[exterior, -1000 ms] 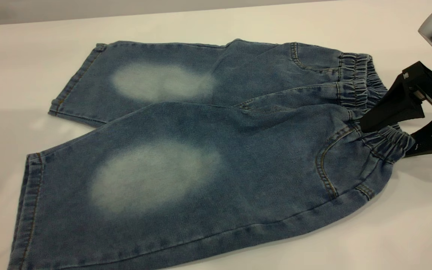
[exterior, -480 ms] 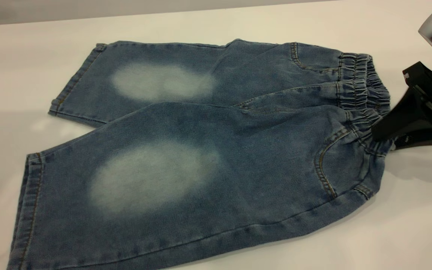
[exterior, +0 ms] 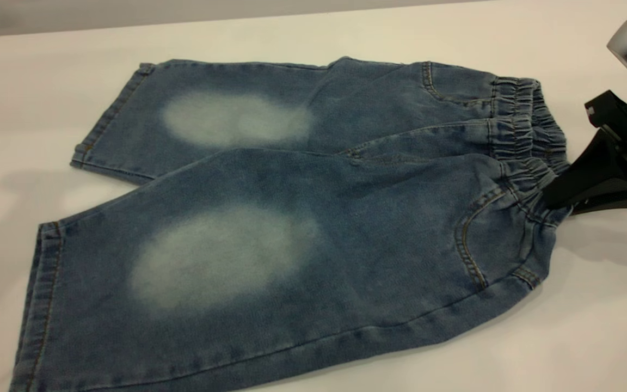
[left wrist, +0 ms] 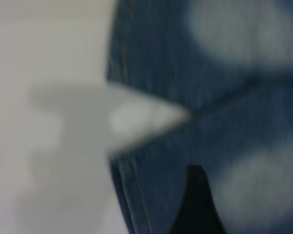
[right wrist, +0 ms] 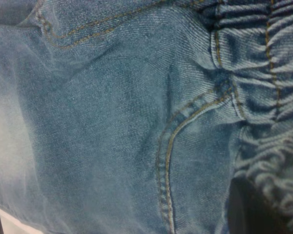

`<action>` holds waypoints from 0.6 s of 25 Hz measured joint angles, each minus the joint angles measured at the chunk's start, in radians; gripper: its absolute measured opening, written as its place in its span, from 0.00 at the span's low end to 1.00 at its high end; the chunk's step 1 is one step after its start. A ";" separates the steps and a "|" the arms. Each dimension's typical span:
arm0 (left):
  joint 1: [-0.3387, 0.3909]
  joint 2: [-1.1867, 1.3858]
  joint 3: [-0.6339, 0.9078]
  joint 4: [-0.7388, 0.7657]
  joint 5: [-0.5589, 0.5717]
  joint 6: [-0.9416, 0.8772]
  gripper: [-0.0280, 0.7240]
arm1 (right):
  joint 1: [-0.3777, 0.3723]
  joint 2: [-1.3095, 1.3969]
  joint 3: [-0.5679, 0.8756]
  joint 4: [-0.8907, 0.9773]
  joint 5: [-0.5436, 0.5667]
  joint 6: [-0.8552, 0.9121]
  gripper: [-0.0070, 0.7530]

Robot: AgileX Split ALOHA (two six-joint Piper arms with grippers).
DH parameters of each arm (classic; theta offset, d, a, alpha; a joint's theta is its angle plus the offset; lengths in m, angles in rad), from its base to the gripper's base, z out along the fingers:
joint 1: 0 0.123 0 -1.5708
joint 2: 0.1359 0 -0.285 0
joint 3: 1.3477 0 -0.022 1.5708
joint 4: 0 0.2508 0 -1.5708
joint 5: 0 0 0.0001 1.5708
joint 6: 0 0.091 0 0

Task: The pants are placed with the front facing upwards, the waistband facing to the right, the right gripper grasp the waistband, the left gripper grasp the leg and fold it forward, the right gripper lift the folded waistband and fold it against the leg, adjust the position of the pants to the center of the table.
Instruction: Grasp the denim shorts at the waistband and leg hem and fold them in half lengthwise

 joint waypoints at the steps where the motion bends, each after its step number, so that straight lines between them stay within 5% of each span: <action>1: -0.013 0.020 0.000 0.003 0.036 0.000 0.65 | 0.000 0.000 0.000 -0.001 0.000 0.002 0.06; 15: -0.271 0.251 0.004 0.181 0.231 -0.072 0.65 | 0.000 0.000 0.000 -0.007 0.001 0.000 0.06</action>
